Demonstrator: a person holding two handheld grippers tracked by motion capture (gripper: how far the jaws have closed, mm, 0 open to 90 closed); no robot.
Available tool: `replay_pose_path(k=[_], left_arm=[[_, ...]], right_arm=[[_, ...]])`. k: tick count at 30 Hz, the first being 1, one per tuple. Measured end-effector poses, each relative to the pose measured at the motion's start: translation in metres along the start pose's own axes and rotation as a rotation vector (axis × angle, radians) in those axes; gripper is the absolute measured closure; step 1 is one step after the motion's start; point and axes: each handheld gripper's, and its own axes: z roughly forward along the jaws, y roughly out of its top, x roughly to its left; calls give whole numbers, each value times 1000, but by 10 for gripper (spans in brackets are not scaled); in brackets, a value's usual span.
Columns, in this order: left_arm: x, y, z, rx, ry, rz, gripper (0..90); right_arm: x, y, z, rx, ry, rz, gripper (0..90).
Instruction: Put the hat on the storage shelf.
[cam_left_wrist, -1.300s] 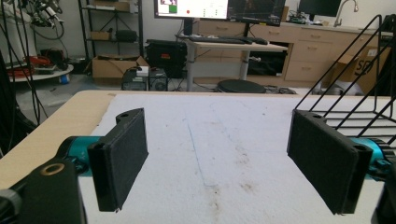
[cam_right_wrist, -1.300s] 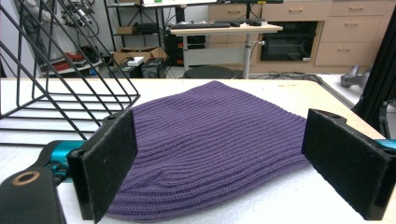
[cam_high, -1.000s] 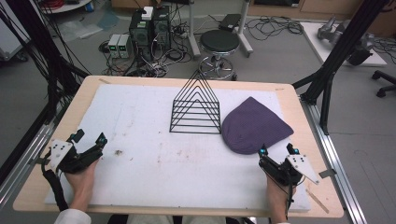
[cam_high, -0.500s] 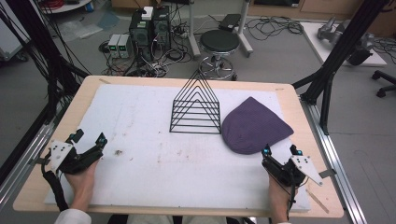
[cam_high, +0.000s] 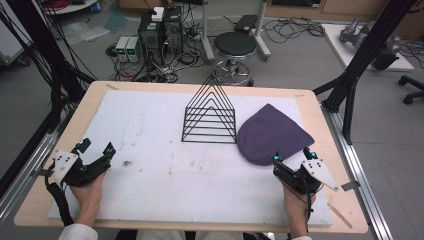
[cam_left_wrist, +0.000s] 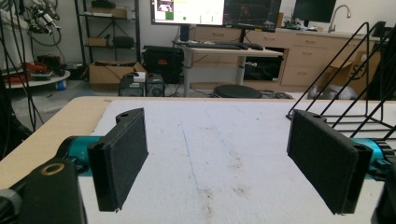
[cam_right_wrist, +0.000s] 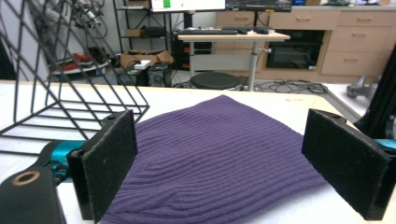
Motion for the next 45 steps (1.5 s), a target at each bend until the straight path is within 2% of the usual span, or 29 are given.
replay_pose_path(k=[5, 7, 10, 15, 23, 27, 29, 36, 45], left_arm=[[-3, -1, 3, 1, -19, 3, 204], [-4, -1, 3, 1, -24, 7, 204], [-5, -1, 3, 3, -28, 5, 204], [-4, -1, 5, 6, -31, 6, 204], [-4, -1, 6, 7, -34, 3, 204], [-4, -1, 7, 8, -34, 3, 204], [-4, -1, 7, 9, -34, 4, 204], [-4, -1, 7, 10, -34, 5, 204], [-2, -1, 7, 8, -32, 4, 204]], right_arm=[[2, 3, 6, 18, 33, -28, 97], [2, 4, 11, 36, 47, -23, 96], [3, 4, 18, 73, 56, -14, 96], [4, 2, 27, 115, 56, -32, 96], [5, 12, 33, 124, 70, -72, 96], [7, 18, 38, 140, 95, -113, 97], [8, 19, 41, 154, 109, -117, 96], [13, 22, 52, 215, 169, -182, 96], [17, 24, 64, 296, 240, -226, 97]])
